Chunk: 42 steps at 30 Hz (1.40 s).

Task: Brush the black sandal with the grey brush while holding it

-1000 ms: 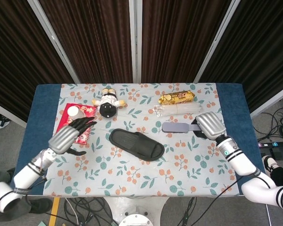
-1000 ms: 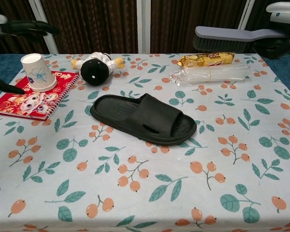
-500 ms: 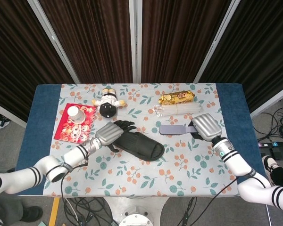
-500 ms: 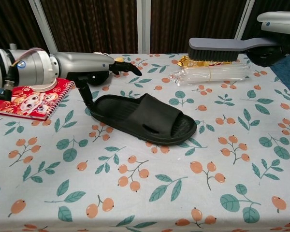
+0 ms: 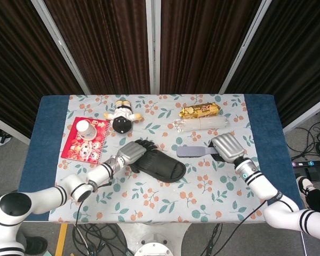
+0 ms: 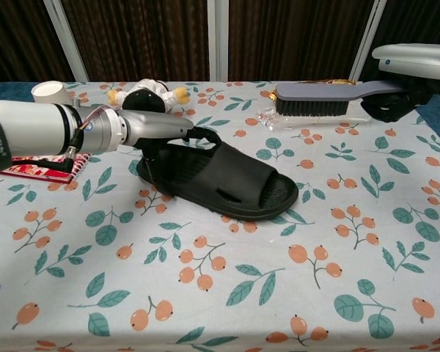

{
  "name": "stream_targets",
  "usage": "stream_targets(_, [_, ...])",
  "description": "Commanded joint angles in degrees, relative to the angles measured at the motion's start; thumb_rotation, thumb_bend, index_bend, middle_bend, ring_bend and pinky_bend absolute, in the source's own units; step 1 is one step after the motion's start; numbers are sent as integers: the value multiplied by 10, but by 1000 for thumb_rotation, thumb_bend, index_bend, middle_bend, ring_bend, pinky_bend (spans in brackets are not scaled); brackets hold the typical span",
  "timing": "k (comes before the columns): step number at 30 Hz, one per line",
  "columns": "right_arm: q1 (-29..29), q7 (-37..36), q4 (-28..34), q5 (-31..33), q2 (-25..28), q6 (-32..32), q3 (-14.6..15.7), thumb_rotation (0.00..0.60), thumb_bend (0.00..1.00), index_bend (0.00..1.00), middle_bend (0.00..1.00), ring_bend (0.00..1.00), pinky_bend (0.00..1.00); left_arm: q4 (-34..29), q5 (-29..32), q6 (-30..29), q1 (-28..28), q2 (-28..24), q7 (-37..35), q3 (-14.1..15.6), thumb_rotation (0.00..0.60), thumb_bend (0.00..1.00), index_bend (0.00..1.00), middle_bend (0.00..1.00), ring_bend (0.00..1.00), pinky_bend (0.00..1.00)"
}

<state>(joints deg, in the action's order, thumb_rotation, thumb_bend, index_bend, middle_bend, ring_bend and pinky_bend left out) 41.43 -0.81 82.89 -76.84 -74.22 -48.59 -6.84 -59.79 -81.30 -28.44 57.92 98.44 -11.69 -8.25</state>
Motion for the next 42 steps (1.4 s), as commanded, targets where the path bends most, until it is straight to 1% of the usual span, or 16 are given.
stream_targets(1, [0,2,-2,-2,-3,0,2,600,849,1000,1000,1000,1000,14,17,6,4,12,11,1,600,172,189,214,80,164])
stream_targets(2, [0,4,-3,-3,-5,-1,3,600,849,1000,1000,1000,1000,17,21,3,3,15,12,0,600,181,214,240,100,176])
stream_targets(6, [1,13,-11,-8,-15,-2,6,600,849,1000,1000,1000,1000,18,34,-11,-3,20,16,-3,600,219,359,398,224,231])
stream_targets(10, [6,22,-22,-17,-36,0,12,600,849,1000,1000,1000,1000,12,38,-24,-6,18,23,-2,600,227,421,461,280,255])
stream_targets(13, [14,35,-39,-24,-61,3,14,600,849,1000,1000,1000,1000,1,49,-23,-8,14,18,-5,600,227,427,470,287,264])
stream_targets(19, [42,43,-97,-7,-130,27,-2,600,849,1000,1000,1000,1000,-20,60,-21,-7,1,12,-9,600,227,427,472,287,266])
stream_targets(23, [62,63,-144,-8,-177,26,-12,600,849,1000,1000,1000,1000,-29,65,-20,-6,-4,14,-9,600,228,427,472,287,266])
stream_targets(25, [69,75,-159,-15,-192,23,-11,600,849,1000,1000,1000,1000,-28,66,-21,-5,-4,19,-8,600,228,427,472,287,266])
stream_targets(28, [78,109,-183,-32,-211,21,1,600,848,1000,1000,1000,1000,-23,73,-17,-3,0,25,-6,600,228,426,472,287,266])
stream_targets(31, [80,134,-191,-43,-216,24,16,600,849,1000,1000,1000,1000,-22,76,-16,-3,2,28,-4,600,228,427,472,287,266])
stream_targets(33, [79,146,-187,-52,-210,30,30,600,849,1000,1000,1000,1000,-23,77,-18,-3,1,29,-3,600,228,427,472,287,266])
stream_targets(38, [68,163,-154,-71,-174,29,59,600,849,1000,1000,1000,1000,-21,77,-22,-4,0,33,-1,600,229,426,472,287,266])
stream_targets(40, [63,164,-132,-78,-151,24,67,600,849,1000,1000,1000,1000,-21,77,-22,-3,1,36,0,600,228,426,472,287,265])
stream_targets(42, [58,153,-114,-82,-135,12,67,600,849,1000,1000,1000,1000,-21,77,-22,-3,1,37,1,600,228,427,472,287,265])
